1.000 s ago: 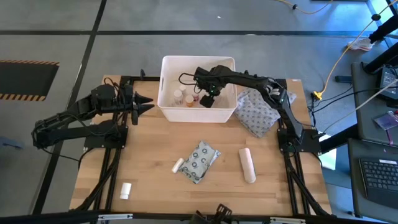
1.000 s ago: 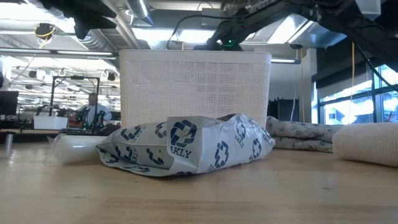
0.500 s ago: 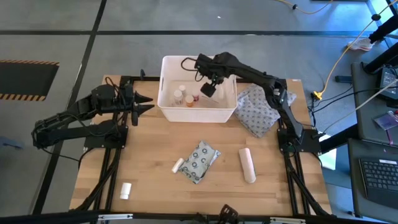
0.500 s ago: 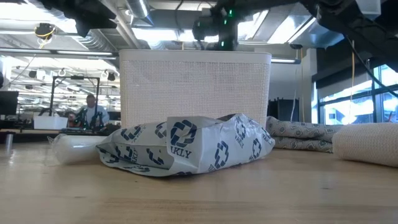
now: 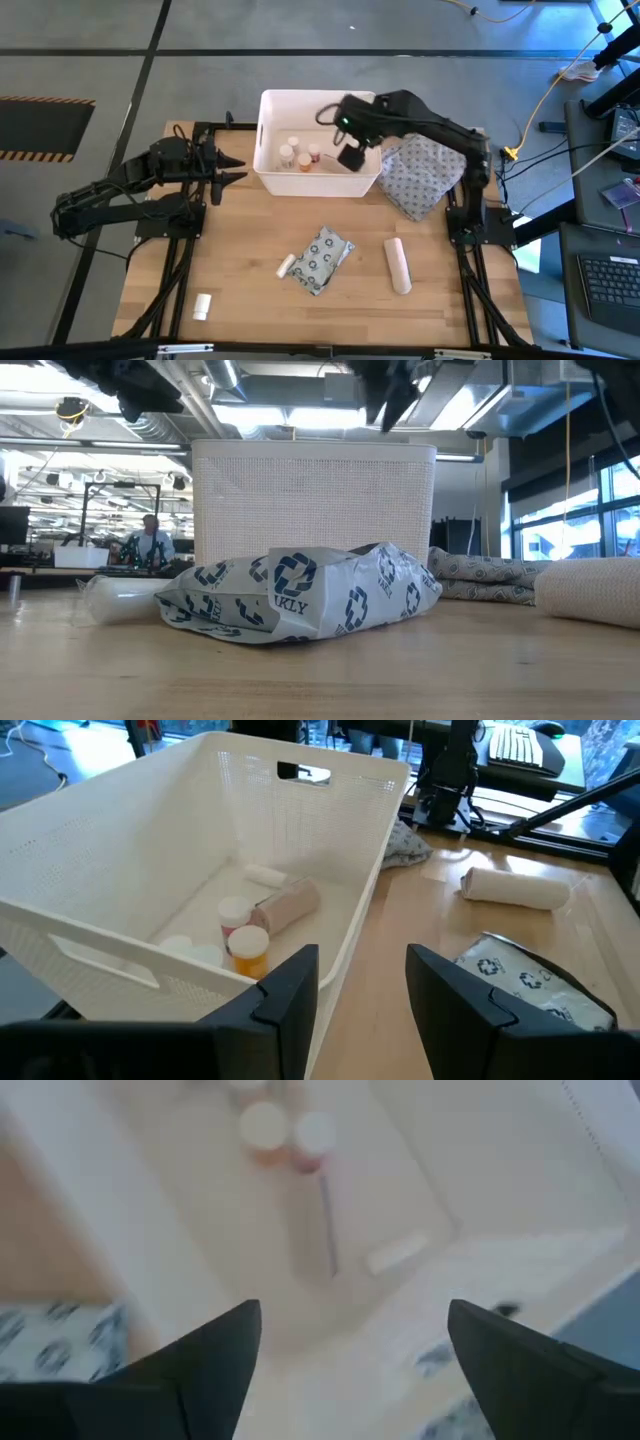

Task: Pick & place medical supplies in basket/bin

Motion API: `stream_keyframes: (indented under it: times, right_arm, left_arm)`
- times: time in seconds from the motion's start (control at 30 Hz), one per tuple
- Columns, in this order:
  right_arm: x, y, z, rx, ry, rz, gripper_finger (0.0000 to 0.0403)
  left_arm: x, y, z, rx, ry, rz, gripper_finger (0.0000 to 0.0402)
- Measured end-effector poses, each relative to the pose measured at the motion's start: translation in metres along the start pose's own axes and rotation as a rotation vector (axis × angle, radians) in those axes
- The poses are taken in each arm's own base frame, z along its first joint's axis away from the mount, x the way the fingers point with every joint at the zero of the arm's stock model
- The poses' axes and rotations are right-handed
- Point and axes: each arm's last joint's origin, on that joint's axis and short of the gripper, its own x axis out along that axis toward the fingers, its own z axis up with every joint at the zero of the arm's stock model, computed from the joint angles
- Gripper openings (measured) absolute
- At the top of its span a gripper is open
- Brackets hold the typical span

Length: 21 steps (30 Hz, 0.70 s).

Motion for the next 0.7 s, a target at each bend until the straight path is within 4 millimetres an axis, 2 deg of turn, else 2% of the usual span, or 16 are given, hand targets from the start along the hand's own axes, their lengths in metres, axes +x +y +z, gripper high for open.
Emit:
stream_keyframes:
  times: [0.2,0.3,0.47,0.7]
  right_arm:
    - [-0.043,0.041,-0.039,0.018,-0.019,0.116,0.0321]
    - [-0.049,0.065,-0.067,0.082,0.04,0.147,0.0321]
    - [-0.036,0.095,-0.121,0.232,0.175,0.083,0.0321]
    - [0.006,0.12,-0.191,0.388,0.32,-0.095,0.0321]
  left_arm:
    - [0.0,0.0,-0.003,-0.004,0.036,0.003,0.0145]
    - [0.0,0.0,-0.006,-0.007,0.061,0.004,0.0145]
    - [0.0,0.0,-0.008,-0.009,0.083,0.006,0.0145]
    - [0.0,0.001,-0.008,-0.008,0.082,0.006,0.0145]
